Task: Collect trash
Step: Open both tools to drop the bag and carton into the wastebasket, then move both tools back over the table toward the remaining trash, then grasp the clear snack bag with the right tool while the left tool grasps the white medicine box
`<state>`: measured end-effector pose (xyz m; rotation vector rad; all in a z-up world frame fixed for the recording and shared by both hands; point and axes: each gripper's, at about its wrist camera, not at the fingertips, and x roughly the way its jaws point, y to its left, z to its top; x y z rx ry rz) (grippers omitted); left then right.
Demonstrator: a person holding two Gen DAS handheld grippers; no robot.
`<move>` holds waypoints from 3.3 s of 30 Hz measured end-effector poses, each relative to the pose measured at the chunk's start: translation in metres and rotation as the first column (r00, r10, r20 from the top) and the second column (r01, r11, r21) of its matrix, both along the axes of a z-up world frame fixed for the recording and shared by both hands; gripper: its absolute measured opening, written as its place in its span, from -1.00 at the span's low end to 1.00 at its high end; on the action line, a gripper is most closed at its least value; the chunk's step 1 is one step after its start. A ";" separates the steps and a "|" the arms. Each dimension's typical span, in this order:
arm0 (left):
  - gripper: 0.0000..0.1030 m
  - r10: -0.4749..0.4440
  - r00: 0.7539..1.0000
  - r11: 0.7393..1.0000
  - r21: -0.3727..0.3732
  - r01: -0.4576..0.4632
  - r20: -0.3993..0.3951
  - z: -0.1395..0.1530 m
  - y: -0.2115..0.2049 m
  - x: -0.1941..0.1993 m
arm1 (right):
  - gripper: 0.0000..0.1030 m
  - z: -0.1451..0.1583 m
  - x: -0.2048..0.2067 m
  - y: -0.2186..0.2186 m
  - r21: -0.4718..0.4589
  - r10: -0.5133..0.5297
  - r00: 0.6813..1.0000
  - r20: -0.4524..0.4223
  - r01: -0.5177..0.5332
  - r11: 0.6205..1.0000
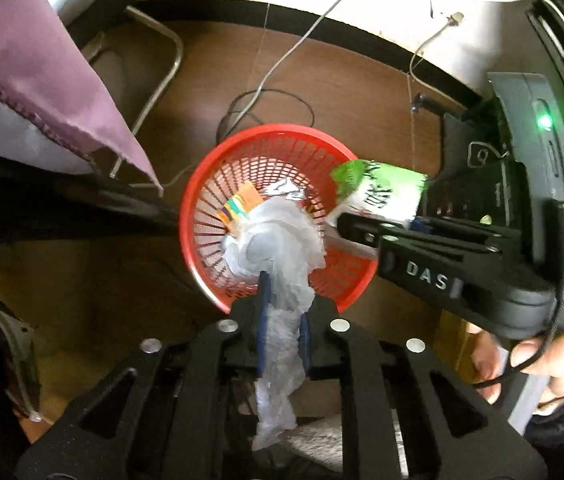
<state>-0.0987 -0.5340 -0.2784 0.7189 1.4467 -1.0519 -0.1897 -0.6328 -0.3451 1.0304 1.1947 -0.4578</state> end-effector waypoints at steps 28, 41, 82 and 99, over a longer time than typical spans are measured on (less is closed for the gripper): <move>0.16 -0.009 0.980 0.977 -0.205 0.051 0.199 0.120 0.049 -0.032 | 0.34 0.117 -0.012 0.005 -0.251 -0.001 0.993 -0.114 -0.028 0.968; 0.37 0.152 0.965 0.882 -0.471 -0.034 0.214 0.251 0.139 -0.020 | 0.66 0.212 0.022 0.056 -0.397 0.074 0.996 -0.049 -0.087 0.914; 0.72 0.719 0.642 0.668 -0.517 -0.535 0.266 0.326 0.396 0.171 | 0.74 0.355 0.236 0.311 -0.582 0.658 0.747 0.090 -0.497 0.644; 0.73 0.943 0.224 0.302 -0.349 -0.887 0.246 0.262 0.533 0.266 | 0.75 0.351 0.341 0.388 -0.600 0.770 0.636 0.053 -0.596 0.533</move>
